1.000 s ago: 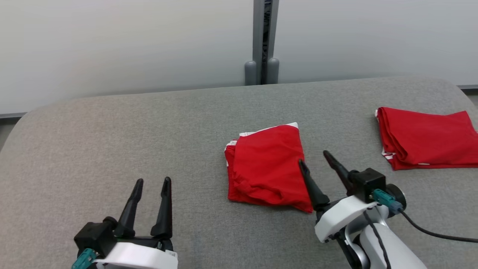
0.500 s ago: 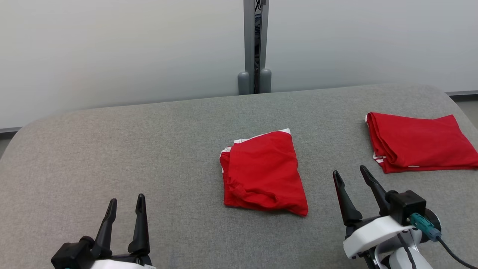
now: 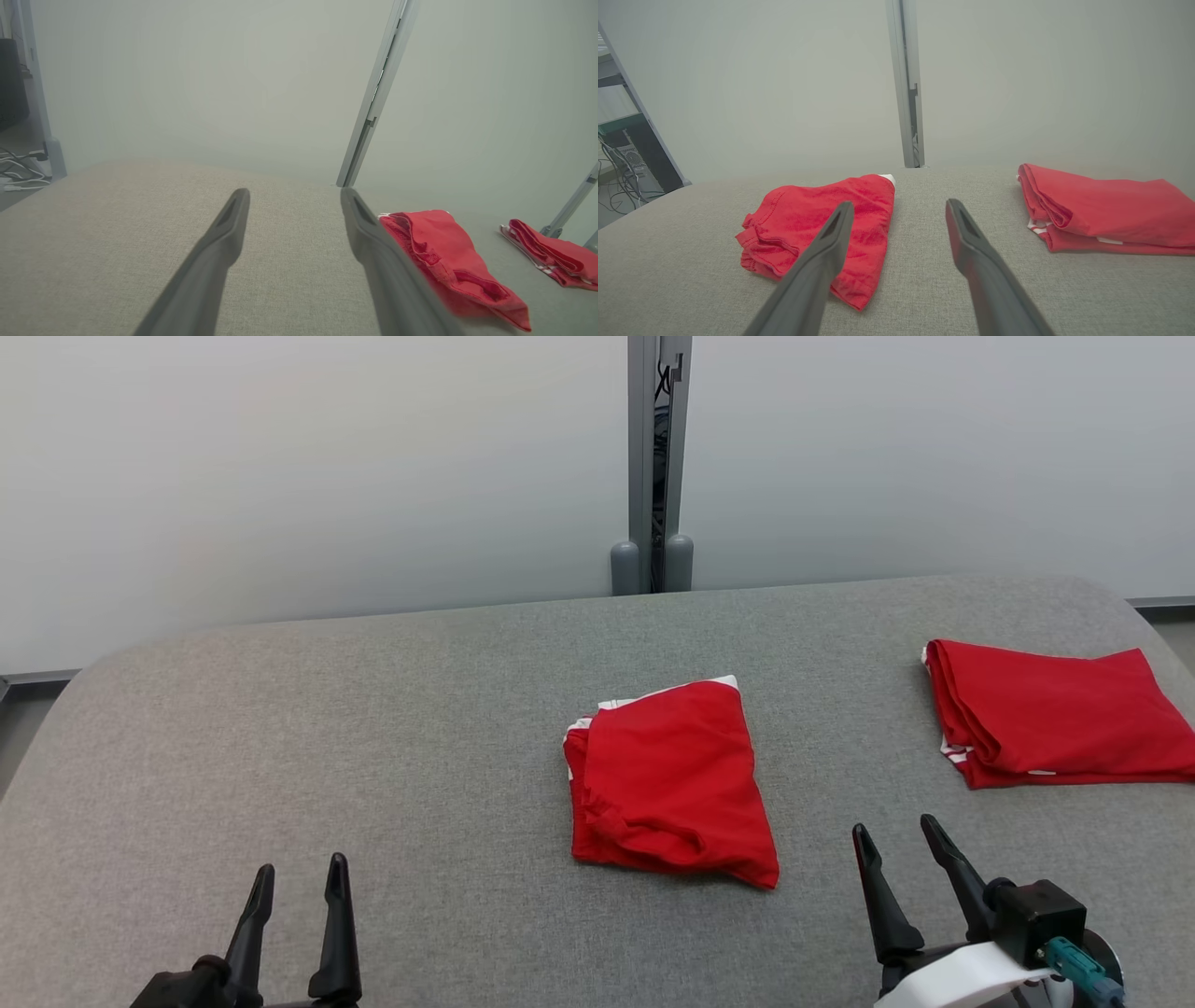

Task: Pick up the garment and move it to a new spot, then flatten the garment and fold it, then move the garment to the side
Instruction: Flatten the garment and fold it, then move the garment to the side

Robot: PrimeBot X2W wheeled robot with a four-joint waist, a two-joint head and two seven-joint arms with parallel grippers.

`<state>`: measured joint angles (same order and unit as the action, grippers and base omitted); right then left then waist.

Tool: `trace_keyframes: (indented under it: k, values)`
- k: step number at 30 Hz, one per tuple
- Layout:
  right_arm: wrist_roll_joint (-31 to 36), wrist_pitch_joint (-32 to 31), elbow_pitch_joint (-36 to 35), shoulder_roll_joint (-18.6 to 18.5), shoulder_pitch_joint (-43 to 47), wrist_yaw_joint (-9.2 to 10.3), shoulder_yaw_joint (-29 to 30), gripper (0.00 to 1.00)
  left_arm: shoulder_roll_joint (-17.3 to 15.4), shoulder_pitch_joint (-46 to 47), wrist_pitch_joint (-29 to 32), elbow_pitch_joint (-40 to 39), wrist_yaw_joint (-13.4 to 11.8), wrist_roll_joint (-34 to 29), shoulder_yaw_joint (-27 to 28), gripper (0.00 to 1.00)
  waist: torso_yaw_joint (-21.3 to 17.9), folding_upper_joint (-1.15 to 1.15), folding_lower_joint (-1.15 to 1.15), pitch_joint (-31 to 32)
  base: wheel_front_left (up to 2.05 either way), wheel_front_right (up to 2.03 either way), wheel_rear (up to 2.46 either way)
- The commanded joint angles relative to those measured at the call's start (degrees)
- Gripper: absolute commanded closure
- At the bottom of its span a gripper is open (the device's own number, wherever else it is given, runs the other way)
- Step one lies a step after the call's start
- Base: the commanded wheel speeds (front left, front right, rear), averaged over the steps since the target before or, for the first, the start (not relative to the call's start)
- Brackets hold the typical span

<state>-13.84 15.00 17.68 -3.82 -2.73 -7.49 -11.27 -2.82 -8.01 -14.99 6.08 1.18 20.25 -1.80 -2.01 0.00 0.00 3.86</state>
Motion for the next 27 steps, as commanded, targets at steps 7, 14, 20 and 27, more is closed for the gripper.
trace_keyframes:
  k: [7,14,20,27]
  values:
    - [-0.01,0.30,-0.08,0.05,0.88,0.00,0.40,0.00,-0.19,-0.90,-0.18,0.28,-0.37,-1.33,0.13,0.00,0.05,0.00,0.00,0.58,0.00,0.00,0.00]
    - [-0.37,0.29,0.32,-0.23,0.89,0.00,0.14,0.00,-0.20,-1.04,-0.18,0.70,-0.90,-2.59,-0.34,0.00,0.37,0.00,0.00,0.81,0.00,0.00,0.00]
    - [-0.97,0.29,1.08,-0.22,0.43,-0.01,-0.23,0.00,-0.20,-1.02,-0.18,0.82,-0.90,-3.93,-0.38,0.00,0.76,0.00,0.00,0.54,0.00,0.00,0.00]
    - [-4.29,0.30,5.42,0.06,-2.41,0.00,-1.30,0.00,-0.19,0.15,-0.18,0.93,-0.84,-6.69,-0.62,0.00,2.19,0.00,0.00,-0.51,0.00,0.00,0.00]
